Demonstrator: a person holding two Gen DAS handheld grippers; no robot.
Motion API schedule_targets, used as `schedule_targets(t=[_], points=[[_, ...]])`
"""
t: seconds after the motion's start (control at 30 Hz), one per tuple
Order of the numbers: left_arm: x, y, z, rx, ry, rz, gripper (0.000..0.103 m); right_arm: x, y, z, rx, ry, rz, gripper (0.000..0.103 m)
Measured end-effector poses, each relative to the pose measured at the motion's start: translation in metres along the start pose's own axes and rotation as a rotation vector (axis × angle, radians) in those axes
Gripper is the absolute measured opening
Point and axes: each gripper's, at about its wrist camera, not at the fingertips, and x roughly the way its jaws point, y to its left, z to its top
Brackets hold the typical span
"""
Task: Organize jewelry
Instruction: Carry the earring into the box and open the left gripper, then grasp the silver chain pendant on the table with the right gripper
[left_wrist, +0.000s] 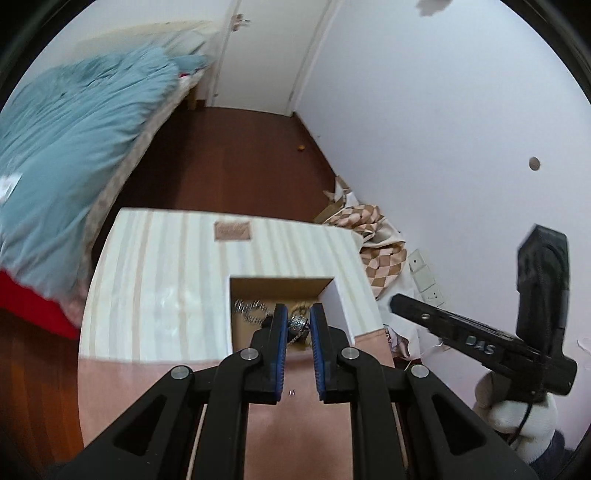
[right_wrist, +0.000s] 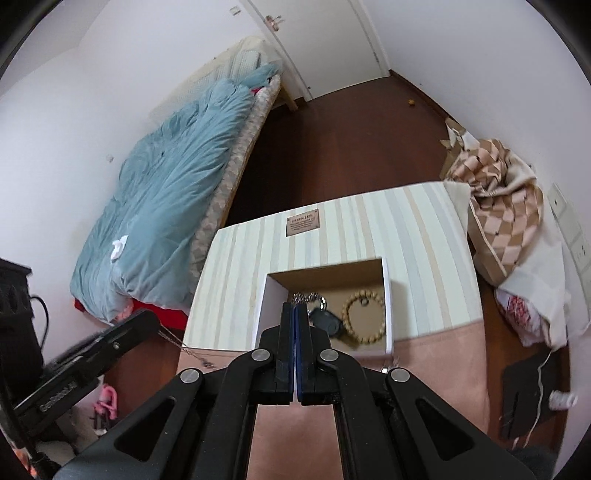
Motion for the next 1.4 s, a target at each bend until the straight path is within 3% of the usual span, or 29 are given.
schedule_targets(t=[0.23, 0.5, 0.57, 0.6, 0.63, 0.67, 0.7, 0.8, 0.87, 0.93, 1.17, 1.4], points=[[0.041, 0.005, 0.030, 0.037, 0.046, 0.023, 0.010, 0.052, -0.019, 0.032, 0.010, 0.149, -0.025, 0.000], [0.112, 0.027, 0.027, -0.013, 0.215, 0.087, 0.011, 0.114, -0.042, 0.041, 0.031, 0.351, -0.057, 0.001], [0.122, 0.030, 0.022, -0.031, 0.246, 0.114, 0.020, 0.119, -0.046, 0.039, 0.014, 0.370, -0.097, 0.004], [0.127, 0.031, 0.020, -0.030, 0.258, 0.151, 0.028, 0.118, -0.048, 0.037, 0.010, 0.369, -0.110, 0.014], [0.128, 0.031, 0.017, -0.023, 0.254, 0.174, 0.050, 0.115, -0.049, 0.034, 0.001, 0.353, -0.125, 0.021], [0.127, 0.031, 0.015, -0.018, 0.244, 0.194, 0.075, 0.112, -0.050, 0.032, -0.004, 0.338, -0.139, 0.035], [0.125, 0.030, 0.011, -0.012, 0.226, 0.210, 0.082, 0.107, -0.051, 0.028, -0.003, 0.323, -0.146, 0.045], [0.120, 0.029, 0.000, 0.004, 0.212, 0.244, 0.084, 0.093, -0.057, 0.011, 0.006, 0.284, -0.165, 0.046], [0.116, 0.027, -0.010, 0.019, 0.203, 0.288, 0.096, 0.082, -0.062, -0.005, 0.011, 0.249, -0.196, 0.046], [0.108, 0.027, -0.023, 0.024, 0.180, 0.328, 0.101, 0.073, -0.066, -0.022, 0.017, 0.219, -0.222, 0.046], [0.106, 0.034, -0.082, 0.008, 0.191, 0.432, 0.101, 0.082, -0.088, -0.085, 0.062, 0.211, -0.270, 0.046], [0.129, 0.063, -0.119, -0.043, 0.269, 0.497, 0.101, 0.126, -0.092, -0.105, 0.020, 0.175, -0.310, 0.046]])
